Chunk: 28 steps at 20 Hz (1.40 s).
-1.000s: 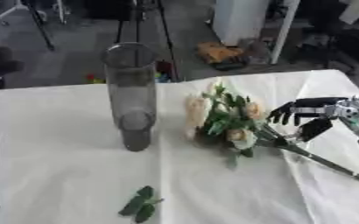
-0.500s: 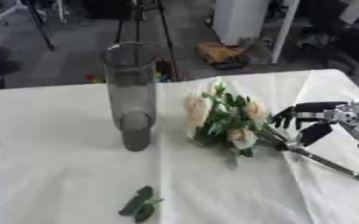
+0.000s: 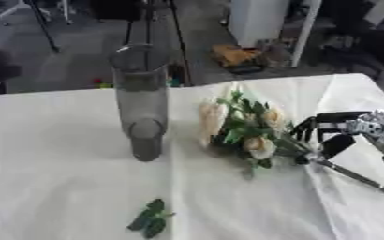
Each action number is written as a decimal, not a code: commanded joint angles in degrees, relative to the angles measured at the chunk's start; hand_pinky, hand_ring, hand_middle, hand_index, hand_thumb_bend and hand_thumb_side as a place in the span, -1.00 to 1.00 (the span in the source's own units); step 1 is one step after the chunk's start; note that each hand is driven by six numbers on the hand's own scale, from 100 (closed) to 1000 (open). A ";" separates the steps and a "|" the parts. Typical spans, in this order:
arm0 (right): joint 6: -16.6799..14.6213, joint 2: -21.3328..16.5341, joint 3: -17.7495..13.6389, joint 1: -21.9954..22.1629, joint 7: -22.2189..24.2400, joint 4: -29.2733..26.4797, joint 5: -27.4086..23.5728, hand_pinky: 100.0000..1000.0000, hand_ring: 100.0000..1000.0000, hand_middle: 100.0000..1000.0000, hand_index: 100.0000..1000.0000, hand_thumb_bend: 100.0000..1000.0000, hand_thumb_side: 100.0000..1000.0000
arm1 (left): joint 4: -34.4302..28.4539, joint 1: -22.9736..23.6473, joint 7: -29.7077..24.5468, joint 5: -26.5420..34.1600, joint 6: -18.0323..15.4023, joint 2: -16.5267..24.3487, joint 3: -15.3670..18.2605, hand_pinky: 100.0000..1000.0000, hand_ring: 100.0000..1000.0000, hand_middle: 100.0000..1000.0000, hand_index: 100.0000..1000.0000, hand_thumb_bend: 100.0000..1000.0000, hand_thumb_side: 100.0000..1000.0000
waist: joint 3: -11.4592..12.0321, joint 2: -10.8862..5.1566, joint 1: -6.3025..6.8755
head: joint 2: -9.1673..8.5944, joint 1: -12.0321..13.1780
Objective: Arrange flowers into the vase.
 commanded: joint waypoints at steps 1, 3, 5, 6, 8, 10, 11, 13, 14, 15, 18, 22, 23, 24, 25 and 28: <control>-3.37 -1.24 -0.64 -0.53 3.92 0.06 0.43 0.07 0.41 0.40 0.80 -0.12 0.42 | -0.98 -0.93 -0.18 0.24 -0.01 0.03 -0.17 0.32 0.32 0.74 0.84 -0.38 0.76 | 0.08 -0.68 -0.14 | 0.19 -0.23; -3.20 -1.11 -0.77 -0.51 4.06 0.24 0.51 0.03 0.37 0.35 0.78 -0.14 0.39 | -0.98 -0.92 -0.21 0.23 0.02 -0.04 -0.22 0.33 0.32 0.74 0.84 -0.38 0.77 | 0.25 -0.54 -0.18 | 0.10 -0.33; -2.93 -1.01 -0.99 -0.51 4.05 0.58 0.79 -0.01 0.32 0.29 0.75 -0.17 0.36 | -0.98 -0.91 -0.22 0.21 0.04 -0.11 -0.26 0.33 0.32 0.74 0.84 -0.38 0.78 | 0.57 -0.36 -0.22 | 0.04 -0.49; -2.77 -0.99 -1.16 -0.51 3.96 0.84 1.01 -0.02 0.31 0.28 0.74 -0.17 0.34 | -0.98 -0.92 -0.22 0.19 0.04 -0.14 -0.27 0.33 0.32 0.74 0.84 -0.39 0.78 | 0.78 -0.25 -0.23 | 0.02 -0.60; -2.50 -1.02 -1.58 -0.52 3.61 1.39 1.56 -0.07 0.23 0.21 0.69 -0.20 0.27 | -0.98 -0.94 -0.18 0.13 0.06 -0.18 -0.26 0.33 0.32 0.74 0.84 -0.39 0.78 | 1.16 -0.06 -0.26 | 0.09 -0.78; -2.36 -1.06 -1.97 -0.56 2.94 1.85 2.24 -0.13 0.16 0.14 0.66 -0.27 0.16 | -0.98 -0.97 -0.15 0.12 0.06 -0.22 -0.28 0.33 0.32 0.74 0.84 -0.40 0.79 | 1.43 0.14 -0.27 | 0.15 -0.87; -2.38 -1.05 -2.06 -0.59 2.61 2.05 2.61 -0.14 0.16 0.14 0.66 -0.23 0.04 | -0.98 -0.99 -0.16 0.11 0.05 -0.23 -0.29 0.33 0.32 0.74 0.84 -0.40 0.79 | 1.49 0.22 -0.28 | 0.21 -0.92; -2.62 -1.02 -2.09 -0.64 2.39 2.39 3.38 -0.14 0.17 0.15 0.66 -0.13 -0.16 | -0.98 -1.01 -0.18 0.12 0.06 -0.28 -0.30 0.33 0.32 0.74 0.84 -0.40 0.79 | 1.55 0.34 -0.32 | 0.33 -1.02; -2.69 -1.00 -2.18 -0.66 2.37 2.59 3.69 -0.14 0.17 0.15 0.66 -0.12 -0.19 | -0.98 -1.03 -0.20 0.13 0.05 -0.31 -0.31 0.33 0.32 0.74 0.84 -0.40 0.79 | 1.58 0.39 -0.34 | 0.37 -1.07; -2.73 -0.98 -2.30 -0.66 2.31 2.77 3.92 -0.14 0.17 0.15 0.66 -0.09 -0.24 | -0.98 -1.05 -0.22 0.14 0.05 -0.34 -0.32 0.33 0.32 0.74 0.84 -0.40 0.79 | 1.60 0.44 -0.35 | 0.37 -1.09; -2.78 -0.87 -2.60 -0.56 2.30 3.20 4.41 -0.13 0.20 0.16 0.68 -0.06 -0.29 | -0.98 -1.09 -0.21 0.17 0.05 -0.40 -0.27 0.33 0.32 0.74 0.84 -0.40 0.80 | 1.76 0.58 -0.31 | 0.19 -1.11; -2.92 -0.65 -2.79 -0.64 2.46 3.44 4.92 -0.13 0.22 0.17 0.68 -0.04 -0.30 | -0.98 -1.18 -0.23 0.58 0.17 -0.47 -0.34 0.33 0.32 0.74 0.85 -0.41 0.81 | 1.94 0.77 -0.25 | -0.02 -1.15; -2.96 -0.63 -2.87 -0.67 2.50 3.53 5.03 -0.13 0.21 0.16 0.67 -0.05 -0.28 | -0.98 -1.19 -0.26 0.62 0.17 -0.47 -0.33 0.33 0.32 0.74 0.85 -0.41 0.81 | 1.97 0.82 -0.24 | -0.05 -1.19; -2.97 -0.62 -3.00 -0.70 2.46 3.61 5.07 -0.14 0.20 0.15 0.66 -0.07 -0.25 | -0.98 -1.21 -0.27 0.66 0.18 -0.47 -0.32 0.33 0.32 0.74 0.85 -0.41 0.81 | 2.00 0.86 -0.22 | -0.12 -1.21; -2.95 -0.59 -3.13 -0.72 2.35 3.68 5.06 -0.16 0.18 0.13 0.62 -0.11 -0.21 | -0.98 -1.22 -0.29 0.68 0.19 -0.47 -0.33 0.33 0.32 0.74 0.85 -0.42 0.81 | 2.02 0.90 -0.20 | -0.19 -1.20; -2.70 -0.46 -3.34 -0.68 1.71 3.84 5.10 -0.24 0.09 0.06 0.53 -0.16 -0.18 | -0.98 -1.25 -0.37 0.66 0.23 -0.53 -0.35 0.33 0.32 0.74 0.85 -0.42 0.81 | 2.07 1.00 -0.14 | -0.34 -1.25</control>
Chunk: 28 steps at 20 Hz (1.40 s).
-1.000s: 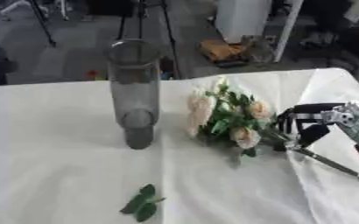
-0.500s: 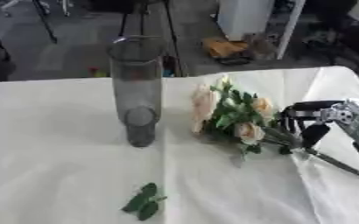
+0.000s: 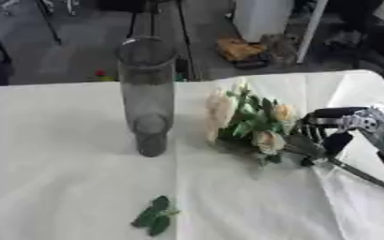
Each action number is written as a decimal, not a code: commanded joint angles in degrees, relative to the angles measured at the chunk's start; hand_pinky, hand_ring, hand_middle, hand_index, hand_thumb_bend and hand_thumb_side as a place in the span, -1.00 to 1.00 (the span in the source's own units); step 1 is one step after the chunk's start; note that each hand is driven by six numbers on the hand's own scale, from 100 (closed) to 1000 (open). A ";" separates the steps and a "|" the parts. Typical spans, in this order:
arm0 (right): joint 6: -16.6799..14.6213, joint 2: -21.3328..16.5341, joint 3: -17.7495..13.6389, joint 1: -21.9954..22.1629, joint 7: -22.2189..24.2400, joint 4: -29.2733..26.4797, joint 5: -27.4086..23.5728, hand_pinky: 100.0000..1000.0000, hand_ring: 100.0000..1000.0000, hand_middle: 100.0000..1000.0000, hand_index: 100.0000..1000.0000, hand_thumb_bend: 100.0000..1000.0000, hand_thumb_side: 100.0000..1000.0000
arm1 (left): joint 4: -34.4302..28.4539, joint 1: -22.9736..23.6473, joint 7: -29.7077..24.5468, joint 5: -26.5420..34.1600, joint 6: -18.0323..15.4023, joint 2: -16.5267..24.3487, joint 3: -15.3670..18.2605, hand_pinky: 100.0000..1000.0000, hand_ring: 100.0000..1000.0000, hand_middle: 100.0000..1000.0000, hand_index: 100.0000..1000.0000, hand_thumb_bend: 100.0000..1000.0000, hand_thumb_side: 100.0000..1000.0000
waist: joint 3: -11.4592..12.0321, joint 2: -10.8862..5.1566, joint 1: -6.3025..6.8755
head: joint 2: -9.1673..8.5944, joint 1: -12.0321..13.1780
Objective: Arrange flowers into the vase.
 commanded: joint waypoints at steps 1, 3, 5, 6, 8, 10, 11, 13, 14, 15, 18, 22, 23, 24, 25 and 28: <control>-2.08 -0.62 -0.02 0.23 1.96 1.35 1.30 -0.30 0.01 -0.01 0.46 -0.19 -0.18 | -0.98 -0.82 -0.16 0.13 0.08 -0.01 0.00 0.33 0.32 0.74 0.85 -0.42 0.81 | 0.03 -0.56 0.20 | -0.32 -0.19; -1.92 -0.58 -0.17 0.34 1.50 1.67 1.41 -0.34 -0.04 -0.06 0.41 -0.20 -0.18 | -0.98 -0.84 -0.14 0.08 0.06 -0.03 0.07 0.33 0.32 0.74 0.84 -0.42 0.81 | 0.13 -0.51 0.23 | -0.30 -0.22; -1.85 -0.58 -0.38 0.36 0.99 2.07 1.67 -0.44 -0.12 -0.14 0.30 -0.22 -0.20 | -0.98 -0.87 -0.16 0.01 0.04 -0.04 0.07 0.33 0.32 0.74 0.84 -0.42 0.81 | 0.24 -0.45 0.20 | -0.06 -0.28; -1.83 -0.58 -0.50 0.35 0.74 2.32 1.82 -0.47 -0.15 -0.16 0.27 -0.23 -0.21 | -0.98 -0.89 -0.18 -0.01 0.03 -0.07 0.07 0.33 0.32 0.74 0.84 -0.42 0.81 | 0.30 -0.40 0.18 | 0.04 -0.31; -1.86 -0.58 -0.72 0.34 0.32 2.80 2.11 -0.54 -0.22 -0.23 0.19 -0.26 -0.22 | -0.98 -0.88 -0.22 -0.05 0.06 -0.09 0.06 0.34 0.32 0.74 0.85 -0.43 0.82 | 0.41 -0.29 0.18 | 0.13 -0.38; -2.07 -0.55 -0.85 0.28 0.14 3.16 2.27 -0.61 -0.30 -0.33 0.08 -0.31 -0.25 | -0.98 -0.85 -0.29 -0.08 0.15 -0.07 0.07 0.34 0.32 0.74 0.85 -0.43 0.82 | 0.46 -0.22 0.21 | 0.15 -0.37; -2.23 -0.53 -0.88 0.22 0.17 3.29 2.28 -0.67 -0.36 -0.38 0.02 -0.36 -0.26 | -0.98 -0.87 -0.33 -0.10 0.17 -0.08 0.08 0.34 0.32 0.74 0.85 -0.43 0.82 | 0.49 -0.21 0.22 | 0.17 -0.36; -2.53 -0.51 -0.92 0.09 0.40 3.52 2.21 -0.74 -0.41 -0.45 -0.05 -0.41 -0.29 | -0.98 -0.95 -0.43 -0.11 0.15 -0.07 0.08 0.34 0.32 0.74 0.85 -0.43 0.82 | 0.56 -0.20 0.21 | 0.17 -0.33; -2.62 -0.50 -0.97 0.03 0.56 3.65 2.12 -0.86 -0.52 -0.60 -0.18 -0.49 -0.33 | -0.98 -0.97 -0.47 -0.12 0.16 -0.08 0.08 0.34 0.31 0.74 0.85 -0.43 0.82 | 0.61 -0.18 0.20 | 0.14 -0.34; -2.64 -0.49 -1.04 -0.01 0.76 3.79 2.00 -0.95 -0.60 -0.68 -0.26 -0.55 -0.36 | -0.98 -0.99 -0.50 -0.11 0.18 -0.10 0.07 0.34 0.31 0.74 0.85 -0.43 0.82 | 0.67 -0.17 0.19 | 0.12 -0.39; -2.63 -1.00 -1.31 0.57 1.12 3.68 1.13 -1.00 -0.81 -0.87 -0.44 -0.73 -0.39 | -0.98 -1.11 -0.61 -0.10 0.19 -0.13 0.02 0.34 0.31 0.73 0.85 -0.44 0.82 | 0.96 -0.08 0.11 | 0.04 -0.60; -2.27 -1.49 -1.74 0.97 1.55 3.45 -0.73 -1.00 -1.00 -1.00 -0.82 -0.92 -0.42 | -0.98 -1.25 -0.75 -0.06 0.25 -0.17 -0.04 0.34 0.31 0.72 0.85 -0.44 0.81 | 1.33 0.05 0.04 | -0.06 -1.03; -2.07 -1.57 -1.87 0.96 1.56 3.48 -1.06 -1.00 -1.00 -1.00 -0.85 -0.92 -0.42 | -0.98 -1.32 -0.81 -0.07 0.25 -0.17 -0.06 0.34 0.31 0.72 0.85 -0.44 0.81 | 1.44 0.08 0.01 | -0.14 -1.11; -1.88 -1.63 -1.97 0.92 1.52 3.52 -1.31 -1.00 -1.00 -1.00 -0.89 -0.92 -0.42 | -0.98 -1.38 -0.87 -0.11 0.25 -0.18 -0.06 0.34 0.31 0.72 0.85 -0.44 0.81 | 1.57 0.11 -0.01 | -0.26 -1.15; -1.75 -1.67 -2.04 0.88 1.53 3.58 -1.49 -1.00 -1.00 -1.00 -0.91 -0.91 -0.43 | -0.98 -1.42 -0.92 -0.11 0.25 -0.19 -0.07 0.34 0.31 0.72 0.85 -0.44 0.82 | 1.69 0.14 -0.01 | -0.37 -1.18; -1.55 -1.76 -2.16 0.79 1.89 3.76 -1.82 -1.00 -1.00 -1.00 -1.00 -0.70 -0.45 | -0.98 -1.45 -0.98 -0.03 0.30 -0.21 -0.06 0.34 0.31 0.72 0.84 -0.46 0.83 | 1.93 0.22 0.00 | -0.62 -1.27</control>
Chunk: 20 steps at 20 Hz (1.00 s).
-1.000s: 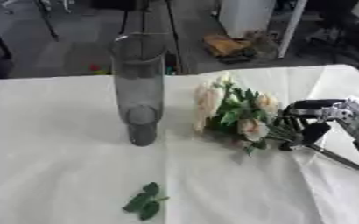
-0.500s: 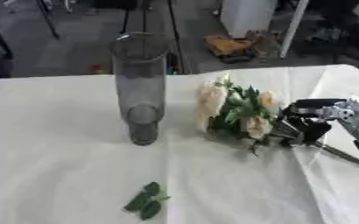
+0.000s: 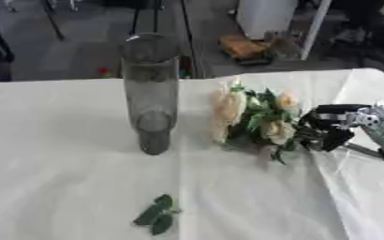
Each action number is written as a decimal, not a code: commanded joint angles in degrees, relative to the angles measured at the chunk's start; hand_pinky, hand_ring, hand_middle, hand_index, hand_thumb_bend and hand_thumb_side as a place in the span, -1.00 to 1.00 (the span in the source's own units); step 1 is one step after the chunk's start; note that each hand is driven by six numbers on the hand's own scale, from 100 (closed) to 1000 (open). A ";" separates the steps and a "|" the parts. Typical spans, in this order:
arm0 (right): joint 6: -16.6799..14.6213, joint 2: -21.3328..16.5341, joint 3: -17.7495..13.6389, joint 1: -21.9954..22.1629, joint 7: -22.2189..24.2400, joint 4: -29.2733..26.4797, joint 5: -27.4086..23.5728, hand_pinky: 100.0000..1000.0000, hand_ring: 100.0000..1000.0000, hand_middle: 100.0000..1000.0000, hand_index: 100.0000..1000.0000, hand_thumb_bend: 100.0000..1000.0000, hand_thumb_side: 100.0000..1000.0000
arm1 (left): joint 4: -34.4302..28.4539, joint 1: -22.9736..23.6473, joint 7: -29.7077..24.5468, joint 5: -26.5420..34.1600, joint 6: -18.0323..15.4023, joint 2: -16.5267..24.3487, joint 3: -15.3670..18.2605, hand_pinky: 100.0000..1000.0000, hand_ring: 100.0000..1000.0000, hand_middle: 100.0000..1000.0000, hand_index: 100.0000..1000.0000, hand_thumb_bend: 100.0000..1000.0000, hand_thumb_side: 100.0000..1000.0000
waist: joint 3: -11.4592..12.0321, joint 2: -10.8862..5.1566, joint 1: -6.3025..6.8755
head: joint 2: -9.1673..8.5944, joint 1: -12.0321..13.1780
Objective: Arrange flowers into the vase.
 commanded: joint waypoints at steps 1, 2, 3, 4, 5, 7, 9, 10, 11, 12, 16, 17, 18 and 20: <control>-1.10 -1.06 0.51 0.88 2.43 1.67 0.15 -1.00 -1.00 -1.00 -1.00 -0.68 -0.43 | -0.98 -0.92 -0.33 -0.01 -0.04 0.22 -0.05 0.34 0.31 0.72 0.84 -0.46 0.84 | 0.07 -0.45 0.20 | -0.65 -0.26; -1.12 -1.06 0.52 0.90 2.53 1.64 0.16 -1.00 -1.00 -1.00 -1.00 -0.60 -0.40 | -0.98 -0.93 -0.37 -0.01 -0.04 0.23 -0.05 0.34 0.31 0.72 0.84 -0.46 0.84 | 0.08 -0.42 0.23 | -0.70 -0.28; -1.18 -1.05 0.54 0.92 2.60 1.57 0.17 -1.00 -1.00 -1.00 -1.00 -0.54 -0.38 | -0.98 -0.94 -0.40 -0.02 -0.03 0.23 -0.04 0.34 0.31 0.72 0.84 -0.46 0.84 | 0.09 -0.39 0.25 | -0.73 -0.29; -1.27 -1.06 0.54 0.93 2.63 1.50 0.18 -1.00 -1.00 -1.00 -1.00 -0.41 -0.31 | -0.98 -0.95 -0.45 -0.03 -0.02 0.23 -0.04 0.34 0.31 0.72 0.84 -0.46 0.83 | 0.09 -0.36 0.26 | -0.76 -0.31; -1.37 -1.07 0.53 0.93 2.59 1.41 0.20 -1.00 -1.00 -1.00 -1.00 -0.38 -0.30 | -0.98 -0.93 -0.50 -0.07 0.00 0.22 -0.04 0.34 0.31 0.72 0.84 -0.46 0.83 | 0.09 -0.32 0.28 | -0.77 -0.33; -1.55 -1.10 0.43 0.89 2.22 1.18 0.13 -1.00 -1.00 -1.00 -1.00 -0.36 -0.30 | -0.98 -0.90 -0.57 -0.16 0.08 0.20 -0.04 0.34 0.30 0.72 0.84 -0.47 0.82 | 0.08 -0.28 0.31 | -0.80 -0.36; -1.62 -1.13 0.26 0.78 1.49 0.96 -0.24 -1.00 -1.00 -1.00 -1.00 -0.39 -0.29 | -0.98 -0.90 -0.61 -0.23 0.12 0.20 -0.05 0.34 0.30 0.72 0.84 -0.47 0.83 | 0.07 -0.28 0.31 | -0.76 -0.39; -1.59 -1.14 0.16 0.70 1.00 0.84 -0.54 -1.00 -1.00 -1.00 -1.00 -0.41 -0.30 | -0.98 -0.90 -0.61 -0.25 0.14 0.20 -0.05 0.34 0.30 0.72 0.84 -0.47 0.84 | 0.05 -0.29 0.31 | -0.75 -0.38; -1.49 -1.14 0.02 0.60 0.40 0.69 -0.94 -1.00 -1.00 -1.00 -1.00 -0.43 -0.30 | -0.98 -0.89 -0.60 -0.25 0.15 0.20 -0.05 0.34 0.30 0.72 0.84 -0.47 0.84 | 0.05 -0.30 0.30 | -0.78 -0.36; -1.32 -1.16 -0.04 0.55 -0.25 0.57 -1.33 -1.00 -1.00 -1.00 -1.00 -0.44 -0.32 | -0.98 -0.88 -0.59 -0.27 0.18 0.21 -0.05 0.34 0.30 0.72 0.84 -0.47 0.84 | 0.06 -0.32 0.29 | -0.82 -0.37; -0.85 -1.33 0.18 0.47 -1.83 -0.05 -2.91 -1.00 -1.00 -1.00 -1.00 -0.52 -0.30 | -0.98 -0.84 -0.60 -0.28 0.22 0.28 -0.03 0.34 0.30 0.72 0.84 -0.47 0.84 | 0.05 -0.41 0.32 | -0.89 -0.30; -0.75 -1.43 0.08 0.37 -2.19 -0.37 -3.38 -1.00 -1.00 -1.00 -1.00 -0.52 -0.31 | -0.98 -0.83 -0.61 -0.31 0.23 0.30 -0.02 0.34 0.30 0.72 0.84 -0.48 0.84 | -0.01 -0.44 0.32 | -0.92 -0.25; -0.64 -1.52 0.01 0.27 -2.68 -0.68 -3.80 -1.00 -1.00 -1.00 -1.00 -0.53 -0.34 | -0.98 -0.83 -0.64 -0.34 0.25 0.30 -0.02 0.34 0.30 0.72 0.84 -0.48 0.84 | -0.06 -0.46 0.31 | -0.94 -0.24; -0.46 -1.62 -0.14 0.13 -4.53 -1.25 -4.72 -1.00 -1.00 -1.00 -1.00 -0.58 -0.47 | -0.98 -0.81 -0.70 -0.41 0.30 0.29 -0.02 0.34 0.30 0.71 0.83 -0.48 0.84 | -0.14 -0.49 0.31 | -1.00 -0.29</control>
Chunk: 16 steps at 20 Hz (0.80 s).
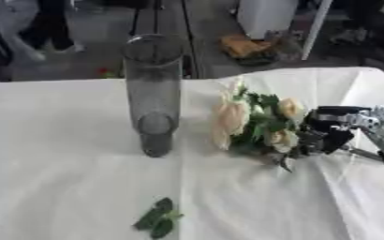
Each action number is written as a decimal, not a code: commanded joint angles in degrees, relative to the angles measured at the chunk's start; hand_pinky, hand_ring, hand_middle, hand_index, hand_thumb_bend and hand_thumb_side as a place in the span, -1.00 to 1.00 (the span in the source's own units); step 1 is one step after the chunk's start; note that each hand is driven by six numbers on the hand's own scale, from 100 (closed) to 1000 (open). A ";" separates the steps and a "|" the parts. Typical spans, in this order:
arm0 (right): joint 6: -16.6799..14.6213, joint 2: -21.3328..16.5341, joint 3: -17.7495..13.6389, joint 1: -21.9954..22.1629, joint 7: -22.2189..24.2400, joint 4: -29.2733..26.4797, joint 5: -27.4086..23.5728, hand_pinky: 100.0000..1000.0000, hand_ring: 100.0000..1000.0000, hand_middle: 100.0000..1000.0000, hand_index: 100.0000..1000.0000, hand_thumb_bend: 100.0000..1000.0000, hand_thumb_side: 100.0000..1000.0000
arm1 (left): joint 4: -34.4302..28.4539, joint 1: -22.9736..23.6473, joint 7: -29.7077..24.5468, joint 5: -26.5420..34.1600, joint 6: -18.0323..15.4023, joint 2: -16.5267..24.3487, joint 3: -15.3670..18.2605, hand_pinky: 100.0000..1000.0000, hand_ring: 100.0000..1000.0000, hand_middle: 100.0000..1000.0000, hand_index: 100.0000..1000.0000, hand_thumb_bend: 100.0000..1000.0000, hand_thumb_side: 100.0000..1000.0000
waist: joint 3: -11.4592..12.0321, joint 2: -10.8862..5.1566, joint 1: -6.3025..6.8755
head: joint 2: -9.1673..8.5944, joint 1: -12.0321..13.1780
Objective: Arrange flowers into the vase.
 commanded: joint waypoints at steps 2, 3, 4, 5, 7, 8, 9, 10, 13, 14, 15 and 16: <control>0.19 -1.51 0.04 -0.39 -3.40 -1.16 -1.80 -1.00 -1.00 -1.00 -1.00 -0.64 -0.58 | -0.98 -0.75 -0.19 -0.35 0.02 0.31 0.00 0.34 0.30 0.71 0.83 -0.48 0.84 | -0.12 -0.84 0.14 | -0.56 -0.09; 0.22 -1.51 0.14 -0.31 -4.17 -1.21 -2.10 -1.00 -1.00 -1.00 -1.00 -0.68 -0.62 | -0.98 -0.77 -0.18 -0.38 0.02 0.31 0.02 0.34 0.30 0.71 0.83 -0.48 0.84 | -0.10 -0.83 0.16 | -0.61 -0.11; 0.15 -1.51 0.27 -0.24 -4.75 -1.27 -2.31 -1.00 -1.00 -1.00 -1.00 -0.72 -0.64 | -0.98 -0.78 -0.18 -0.41 0.01 0.32 0.03 0.34 0.30 0.71 0.83 -0.48 0.83 | -0.08 -0.83 0.17 | -0.66 -0.12; -0.04 -1.48 0.37 -0.21 -5.19 -1.35 -2.54 -1.00 -1.00 -1.00 -1.00 -0.73 -0.65 | -0.98 -0.76 -0.21 -0.46 0.05 0.32 0.03 0.34 0.30 0.71 0.83 -0.48 0.84 | -0.09 -0.82 0.18 | -0.69 -0.10; -0.34 -1.50 0.36 -0.22 -5.85 -1.40 -3.06 -1.00 -1.00 -1.00 -1.00 -0.73 -0.67 | -0.98 -0.75 -0.32 -0.54 0.09 0.33 -0.03 0.34 0.30 0.71 0.83 -0.50 0.85 | -0.11 -0.80 0.21 | -0.74 -0.10; -0.45 -1.52 0.33 -0.26 -6.03 -1.41 -3.35 -1.00 -1.00 -1.00 -1.00 -0.72 -0.68 | -0.98 -0.74 -0.38 -0.54 0.12 0.34 -0.06 0.34 0.30 0.71 0.83 -0.50 0.86 | -0.11 -0.80 0.23 | -0.73 -0.11; -0.59 -1.52 0.30 -0.35 -6.06 -1.45 -3.71 -1.00 -1.00 -1.00 -1.00 -0.72 -0.68 | -0.98 -0.70 -0.40 -0.53 0.18 0.34 -0.06 0.34 0.30 0.71 0.83 -0.50 0.86 | -0.12 -0.80 0.23 | -0.70 -0.14; -0.70 -1.52 0.27 -0.48 -6.00 -1.52 -4.11 -1.00 -1.00 -1.00 -1.00 -0.72 -0.67 | -0.98 -0.69 -0.42 -0.53 0.22 0.33 -0.07 0.34 0.30 0.71 0.83 -0.50 0.86 | -0.13 -0.79 0.23 | -0.69 -0.17; -0.76 -1.55 0.17 -0.90 -5.20 -1.78 -5.50 -1.00 -1.00 -1.00 -1.00 -0.72 -0.66 | -0.98 -0.67 -0.54 -0.53 0.32 0.31 -0.13 0.34 0.30 0.71 0.83 -0.50 0.86 | -0.07 -0.77 0.24 | -0.65 -0.07; -0.68 -1.61 0.16 -1.03 -4.61 -1.88 -6.04 -1.00 -1.00 -1.00 -1.00 -0.72 -0.66 | -0.98 -0.66 -0.57 -0.53 0.33 0.33 -0.13 0.34 0.30 0.70 0.83 -0.50 0.87 | -0.05 -0.78 0.27 | -0.64 -0.03; -0.50 -1.69 0.16 -1.13 -3.84 -1.97 -6.61 -1.00 -1.00 -1.00 -1.00 -0.72 -0.66 | -0.98 -0.64 -0.59 -0.52 0.33 0.35 -0.12 0.35 0.30 0.70 0.83 -0.51 0.87 | -0.05 -0.80 0.29 | -0.59 0.01; -0.25 -1.78 0.15 -1.25 -2.98 -2.12 -7.24 -1.00 -1.00 -1.00 -1.00 -0.72 -0.66 | -0.98 -0.60 -0.63 -0.52 0.34 0.38 -0.12 0.35 0.30 0.70 0.83 -0.51 0.87 | -0.08 -0.83 0.31 | -0.53 0.06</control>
